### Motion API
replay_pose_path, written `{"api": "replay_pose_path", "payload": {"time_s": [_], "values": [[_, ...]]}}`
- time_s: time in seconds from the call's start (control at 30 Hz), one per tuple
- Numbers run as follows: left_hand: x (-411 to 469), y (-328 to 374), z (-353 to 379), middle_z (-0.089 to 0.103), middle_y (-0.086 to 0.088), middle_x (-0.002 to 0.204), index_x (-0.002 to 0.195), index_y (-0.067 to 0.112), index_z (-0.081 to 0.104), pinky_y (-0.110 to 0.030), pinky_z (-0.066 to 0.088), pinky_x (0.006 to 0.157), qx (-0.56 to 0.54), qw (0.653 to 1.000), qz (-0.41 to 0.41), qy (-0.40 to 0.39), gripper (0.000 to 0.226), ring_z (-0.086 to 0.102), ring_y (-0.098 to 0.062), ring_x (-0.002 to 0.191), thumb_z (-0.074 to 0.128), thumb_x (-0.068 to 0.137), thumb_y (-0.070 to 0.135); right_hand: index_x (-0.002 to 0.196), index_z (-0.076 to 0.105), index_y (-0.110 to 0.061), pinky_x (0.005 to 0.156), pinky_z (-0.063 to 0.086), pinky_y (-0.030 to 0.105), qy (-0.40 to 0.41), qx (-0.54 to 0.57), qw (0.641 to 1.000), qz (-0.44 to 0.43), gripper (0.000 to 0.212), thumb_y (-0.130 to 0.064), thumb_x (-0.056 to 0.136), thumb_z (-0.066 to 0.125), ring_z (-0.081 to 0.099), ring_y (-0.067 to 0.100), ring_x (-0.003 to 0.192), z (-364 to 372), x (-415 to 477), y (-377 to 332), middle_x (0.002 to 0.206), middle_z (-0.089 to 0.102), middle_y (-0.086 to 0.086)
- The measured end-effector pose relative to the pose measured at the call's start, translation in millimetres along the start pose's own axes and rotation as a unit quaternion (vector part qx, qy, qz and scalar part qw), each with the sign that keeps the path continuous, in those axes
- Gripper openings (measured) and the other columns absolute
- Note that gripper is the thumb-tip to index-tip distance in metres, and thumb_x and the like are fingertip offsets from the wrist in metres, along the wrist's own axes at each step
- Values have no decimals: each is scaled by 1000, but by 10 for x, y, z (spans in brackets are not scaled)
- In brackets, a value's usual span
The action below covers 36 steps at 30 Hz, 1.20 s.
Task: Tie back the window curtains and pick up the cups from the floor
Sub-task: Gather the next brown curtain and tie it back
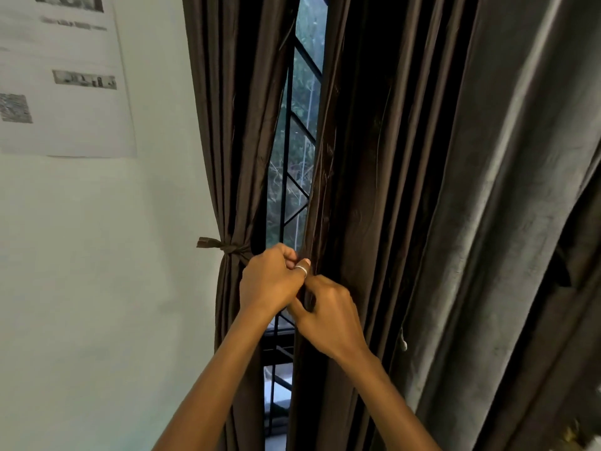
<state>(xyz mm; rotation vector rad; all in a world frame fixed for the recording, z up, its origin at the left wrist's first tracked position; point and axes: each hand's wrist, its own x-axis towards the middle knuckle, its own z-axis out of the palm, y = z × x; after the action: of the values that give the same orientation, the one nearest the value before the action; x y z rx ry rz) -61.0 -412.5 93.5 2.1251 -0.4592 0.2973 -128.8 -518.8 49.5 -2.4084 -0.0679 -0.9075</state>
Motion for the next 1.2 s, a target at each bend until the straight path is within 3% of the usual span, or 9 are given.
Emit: {"api": "replay_pose_path", "payload": {"time_s": [0.1, 0.17, 0.3, 0.43, 0.53, 0.7, 0.8, 1.03, 1.2], "values": [[21, -54, 6, 68, 14, 79, 93, 30, 64, -35, 57, 79, -12, 1000, 11, 15, 7, 68, -9, 81, 67, 90, 36, 116, 66, -34, 67, 53, 21, -18, 18, 1000, 11, 29, -45, 89, 64, 62, 1, 79, -108, -56, 50, 97, 63, -17], [40, -84, 2, 68, 14, 81, 97, 26, 66, -34, 57, 79, -18, 999, 25, 20, 9, 68, -9, 81, 68, 90, 33, 118, 69, -31, 71, 55, 21, 78, 40, 995, 55, 34, -49, 89, 67, 65, 1, 80, -242, -90, 130, 100, 67, -17], [75, -129, 1, 63, 16, 82, 102, 21, 66, -26, 54, 77, -36, 998, 57, 12, 15, 65, -7, 80, 72, 89, 26, 113, 69, -22, 71, 57, 30, 303, 0, 939, 164, 38, -48, 86, 74, 63, 5, 78, -522, -83, 347, 95, 65, -11], [77, -161, 33, 62, 19, 83, 102, 23, 65, -23, 53, 78, -64, 995, 73, -6, 18, 64, -4, 81, 75, 87, 23, 117, 67, -24, 64, 45, 17, 221, -67, 953, 194, 38, -47, 86, 74, 62, 8, 83, -583, -1, 474, 103, 66, -10], [87, -236, 7, 63, 18, 85, 101, 23, 67, -22, 52, 77, -83, 994, 71, 5, 16, 65, -4, 82, 75, 88, 21, 97, 72, -14, 69, 57, 32, 197, -33, 957, 209, 17, -30, 90, 74, 68, 15, 78, -607, 71, 554, 83, 72, 1], [200, -491, -210, 66, 17, 83, 99, 24, 72, -10, 40, 67, -92, 992, 25, 77, 12, 63, -1, 78, 75, 87, 24, 74, 66, -7, 73, 54, 39, 235, -52, 939, 246, 24, -23, 90, 74, 67, 26, 73, -892, 77, 840, 67, 69, 7], [260, -574, -278, 67, 16, 82, 98, 25, 74, -17, 44, 73, -88, 993, 15, 81, 12, 64, -5, 82, 76, 86, 24, 73, 62, -5, 67, 49, 37, 233, -71, 936, 255, 29, -25, 91, 74, 66, 29, 71, -1000, 71, 964, 65, 67, 14], [186, -542, -172, 67, 16, 78, 96, 26, 75, -26, 51, 76, -57, 989, 15, 133, 10, 66, -10, 79, 74, 86, 22, 70, 58, -18, 52, 53, 38, 230, -129, 944, 197, 26, -22, 93, 69, 60, 17, 55, -796, -29, 962, 58, 60, -2], [-42, -338, 62, 71, 18, 78, 95, 28, 76, -32, 58, 76, -76, 989, 32, 120, 11, 68, -5, 79, 73, 85, 24, 78, 64, -17, 53, 53, 38, 216, -69, 966, 124, 19, -25, 95, 68, 61, 13, 59, -532, -116, 832, 65, 62, -4]]}}
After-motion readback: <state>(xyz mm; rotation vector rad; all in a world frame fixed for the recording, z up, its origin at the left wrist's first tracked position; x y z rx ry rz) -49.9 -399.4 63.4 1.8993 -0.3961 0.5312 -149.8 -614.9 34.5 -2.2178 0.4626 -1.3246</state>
